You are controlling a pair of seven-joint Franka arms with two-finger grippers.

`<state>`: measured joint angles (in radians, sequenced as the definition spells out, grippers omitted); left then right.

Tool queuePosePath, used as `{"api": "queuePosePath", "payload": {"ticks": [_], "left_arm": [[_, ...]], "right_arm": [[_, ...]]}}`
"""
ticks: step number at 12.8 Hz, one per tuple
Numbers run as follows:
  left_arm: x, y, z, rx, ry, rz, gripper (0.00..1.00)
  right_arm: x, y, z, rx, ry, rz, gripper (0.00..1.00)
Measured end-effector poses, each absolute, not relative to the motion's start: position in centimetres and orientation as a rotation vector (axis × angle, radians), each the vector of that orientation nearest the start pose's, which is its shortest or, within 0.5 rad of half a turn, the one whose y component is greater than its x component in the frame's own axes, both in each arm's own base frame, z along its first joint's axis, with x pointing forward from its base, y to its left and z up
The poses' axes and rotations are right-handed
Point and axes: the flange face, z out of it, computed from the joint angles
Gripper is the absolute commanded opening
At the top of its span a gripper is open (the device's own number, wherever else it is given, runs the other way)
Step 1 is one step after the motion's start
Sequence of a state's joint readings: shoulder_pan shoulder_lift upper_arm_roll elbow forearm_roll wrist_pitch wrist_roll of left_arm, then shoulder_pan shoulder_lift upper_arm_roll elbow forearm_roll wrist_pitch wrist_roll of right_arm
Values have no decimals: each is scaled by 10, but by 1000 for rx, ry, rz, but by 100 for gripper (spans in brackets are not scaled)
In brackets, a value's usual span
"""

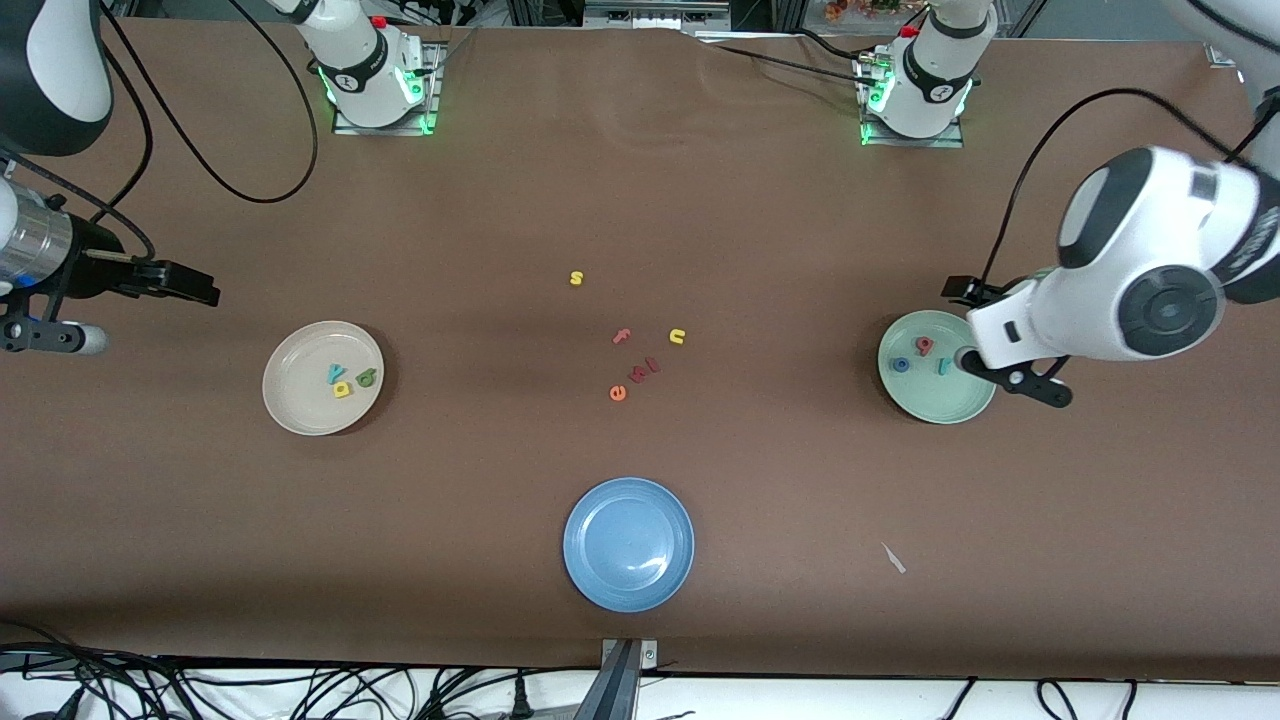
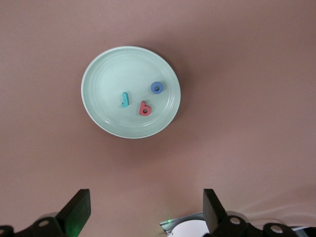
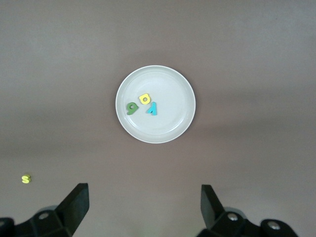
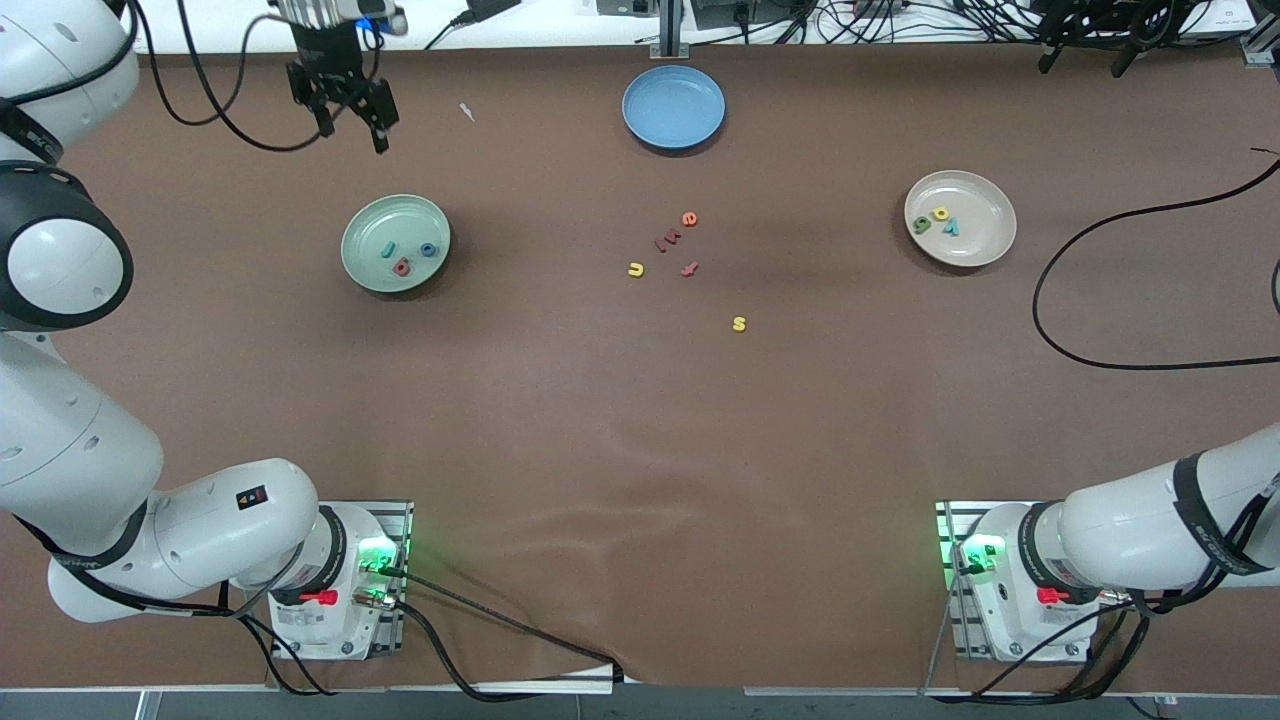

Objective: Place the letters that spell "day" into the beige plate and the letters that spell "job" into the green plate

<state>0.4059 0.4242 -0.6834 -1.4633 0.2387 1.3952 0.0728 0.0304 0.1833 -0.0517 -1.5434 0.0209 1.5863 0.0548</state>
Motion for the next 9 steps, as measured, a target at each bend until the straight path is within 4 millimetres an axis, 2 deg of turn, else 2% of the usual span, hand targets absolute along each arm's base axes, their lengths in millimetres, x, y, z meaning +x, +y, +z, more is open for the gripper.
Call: {"api": "queuePosePath", "payload": {"ticks": [2,5,7,9], "left_arm": [[620,-72,494,-3056,524,545,100],[621,-64,541,-3070,482,411,100],[615,-67,565,-3069,441,348,100],[611,-62,579,-3126,376,311,100]], "right_arm": [[603,-13,532,-3121,82,218,100],[603,-15,533,-3120,64,217,100],[603,-16,533,-3120,54,217,100],[603,-13,532,-3119,45,218,100]]}}
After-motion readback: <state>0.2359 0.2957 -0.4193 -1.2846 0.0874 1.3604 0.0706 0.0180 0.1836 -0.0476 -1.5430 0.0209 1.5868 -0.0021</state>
